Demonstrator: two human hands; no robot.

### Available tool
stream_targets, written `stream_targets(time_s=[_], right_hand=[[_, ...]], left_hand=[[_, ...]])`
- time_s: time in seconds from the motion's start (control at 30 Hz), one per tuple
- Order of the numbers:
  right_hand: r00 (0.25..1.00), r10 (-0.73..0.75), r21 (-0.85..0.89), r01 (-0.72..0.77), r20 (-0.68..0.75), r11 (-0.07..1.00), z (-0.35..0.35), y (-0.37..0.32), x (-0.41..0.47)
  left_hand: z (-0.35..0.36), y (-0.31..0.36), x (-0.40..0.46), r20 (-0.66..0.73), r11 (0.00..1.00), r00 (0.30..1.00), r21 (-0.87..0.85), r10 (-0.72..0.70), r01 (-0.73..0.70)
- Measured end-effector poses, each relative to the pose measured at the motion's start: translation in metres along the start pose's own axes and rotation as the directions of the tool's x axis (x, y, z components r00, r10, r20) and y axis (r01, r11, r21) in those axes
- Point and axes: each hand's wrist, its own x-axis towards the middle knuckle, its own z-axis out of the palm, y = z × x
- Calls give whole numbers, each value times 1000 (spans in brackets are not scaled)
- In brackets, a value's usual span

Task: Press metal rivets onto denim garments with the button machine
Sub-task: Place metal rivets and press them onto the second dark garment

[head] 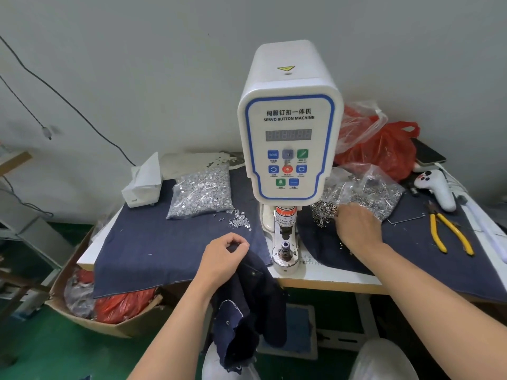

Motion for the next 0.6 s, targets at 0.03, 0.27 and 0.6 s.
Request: stream_targets(time_s=[0.03, 0.27, 0.6], right_hand=[[1000, 0, 1, 0, -7, 1000, 0, 0, 0], [997, 69, 172, -63, -33, 983, -3, -4, -1], [992, 119, 532, -121, 39, 838, -13, 0, -12]], left_hand=[[0, -1, 0, 1, 1000, 1000, -1, 2, -2], [0, -3, 1, -8, 1000, 1000, -6, 6, -6], [2, -5, 0, -20, 1000, 1000, -2, 14, -14]])
